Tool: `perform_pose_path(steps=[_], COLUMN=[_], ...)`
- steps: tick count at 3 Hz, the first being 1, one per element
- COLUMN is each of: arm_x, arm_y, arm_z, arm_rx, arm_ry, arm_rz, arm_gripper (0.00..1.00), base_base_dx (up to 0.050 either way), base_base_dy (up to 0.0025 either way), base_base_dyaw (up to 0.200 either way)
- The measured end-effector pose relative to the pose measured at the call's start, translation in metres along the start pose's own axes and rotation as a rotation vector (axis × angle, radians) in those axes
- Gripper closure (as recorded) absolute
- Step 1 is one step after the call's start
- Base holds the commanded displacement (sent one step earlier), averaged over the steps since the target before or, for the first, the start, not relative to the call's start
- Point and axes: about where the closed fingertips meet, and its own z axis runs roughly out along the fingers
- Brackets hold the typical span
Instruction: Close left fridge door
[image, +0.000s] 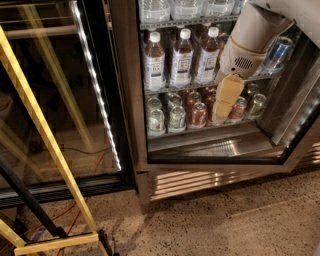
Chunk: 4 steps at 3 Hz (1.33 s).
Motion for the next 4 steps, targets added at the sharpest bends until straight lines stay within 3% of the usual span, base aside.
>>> perform_pose_path(steps=[1, 2, 4], arm_x=[0.0, 0.0, 0.0], arm_y=[0.0, 0.0, 0.0], arm_z=[0.0, 0.0, 0.0], arm_rx=[0.0, 0.0, 0.0], arm_ry=[0.0, 0.0, 0.0], arm_rz=[0.0, 0.0, 0.0], arm_gripper=[0.0, 0.0, 0.42], base_base_dx=[0.049, 0.0, 0.0], base_base_dy=[-0.00004, 0.0, 0.0], base_base_dyaw=[0.001, 0.0, 0.0])
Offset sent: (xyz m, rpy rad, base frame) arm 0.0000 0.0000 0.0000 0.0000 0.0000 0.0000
